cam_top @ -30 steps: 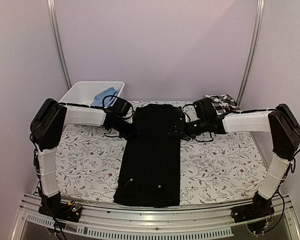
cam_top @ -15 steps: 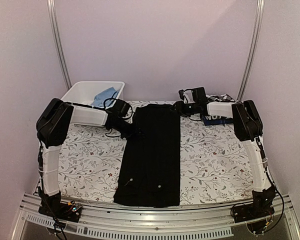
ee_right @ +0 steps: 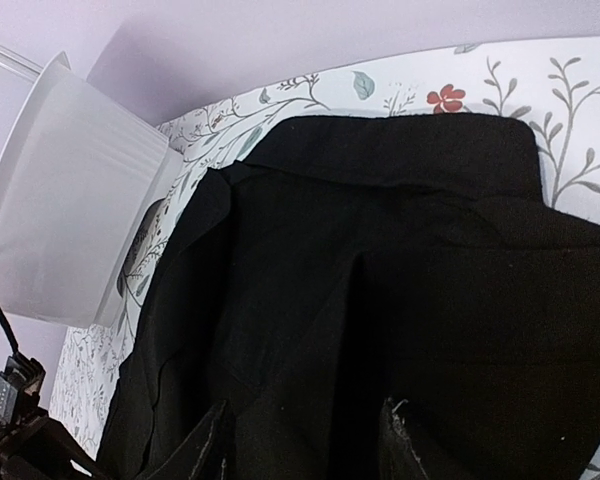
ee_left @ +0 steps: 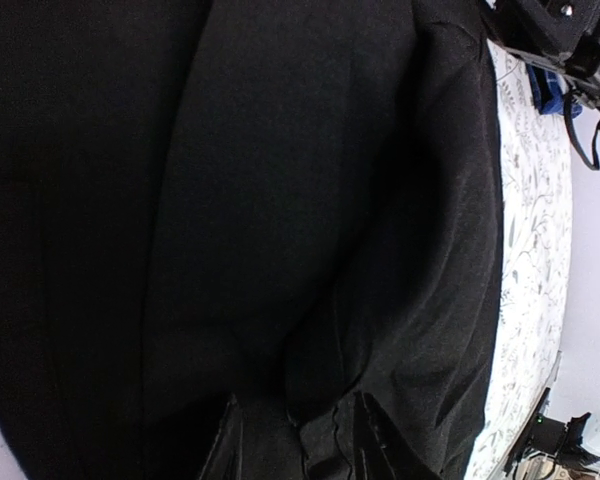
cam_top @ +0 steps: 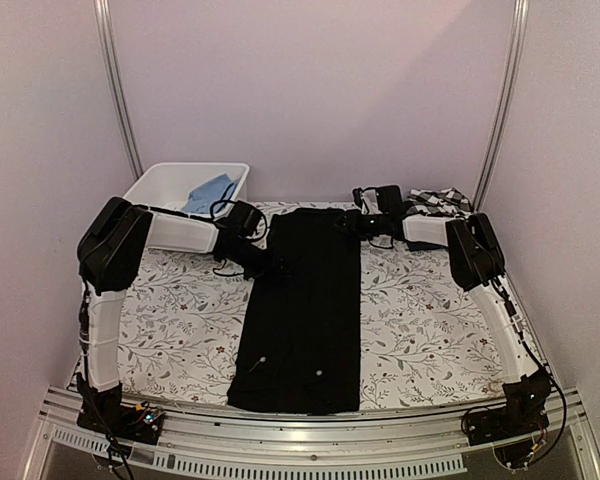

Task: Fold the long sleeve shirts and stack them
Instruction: Smooth out the rectangle-folded shirt at the center of the board.

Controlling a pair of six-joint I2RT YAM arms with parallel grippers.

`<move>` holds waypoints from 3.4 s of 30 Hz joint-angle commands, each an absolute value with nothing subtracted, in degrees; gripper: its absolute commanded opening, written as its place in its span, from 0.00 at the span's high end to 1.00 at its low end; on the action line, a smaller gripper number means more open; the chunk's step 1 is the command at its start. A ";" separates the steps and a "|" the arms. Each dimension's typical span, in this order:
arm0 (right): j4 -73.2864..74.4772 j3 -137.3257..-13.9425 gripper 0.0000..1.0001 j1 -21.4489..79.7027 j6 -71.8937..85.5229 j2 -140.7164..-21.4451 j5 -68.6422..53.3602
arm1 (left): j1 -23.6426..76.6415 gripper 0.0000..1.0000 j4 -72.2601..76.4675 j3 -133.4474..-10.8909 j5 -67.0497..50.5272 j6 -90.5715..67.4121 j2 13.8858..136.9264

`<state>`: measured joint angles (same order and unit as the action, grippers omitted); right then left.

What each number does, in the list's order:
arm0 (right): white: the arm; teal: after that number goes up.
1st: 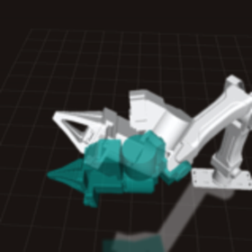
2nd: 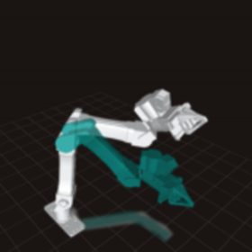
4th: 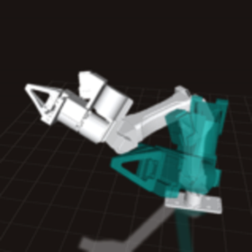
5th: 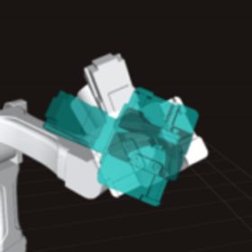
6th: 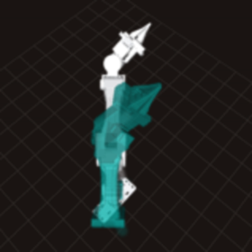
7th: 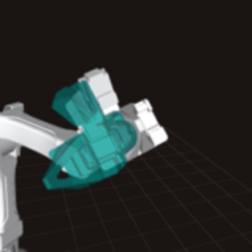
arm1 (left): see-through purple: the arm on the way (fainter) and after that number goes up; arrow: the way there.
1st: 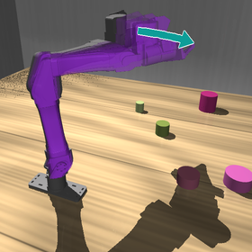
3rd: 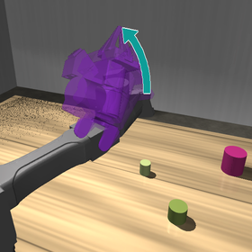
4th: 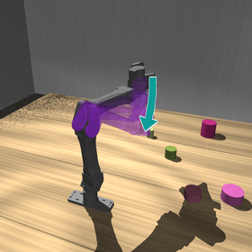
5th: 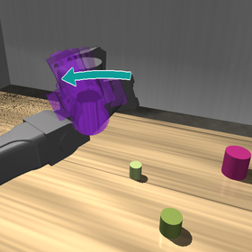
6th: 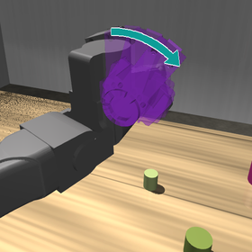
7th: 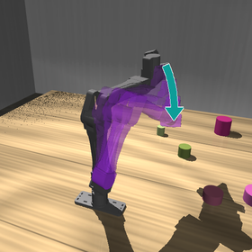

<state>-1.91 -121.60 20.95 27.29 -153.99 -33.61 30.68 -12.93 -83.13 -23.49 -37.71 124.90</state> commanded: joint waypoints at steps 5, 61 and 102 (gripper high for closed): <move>-5.74 -124.72 0.58 20.89 32.94 -157.43 -38.44 | 30.46 0.67 -10.96 -84.57 -26.09 -39.20 126.56; -3.84 -114.34 0.55 18.07 32.47 -141.42 -35.96 | 30.48 0.64 -11.47 -78.96 -12.81 -39.97 114.60; -10.01 -129.05 0.89 19.81 53.29 -161.63 -43.36 | 30.15 0.89 -14.95 -108.05 -19.95 -37.19 143.45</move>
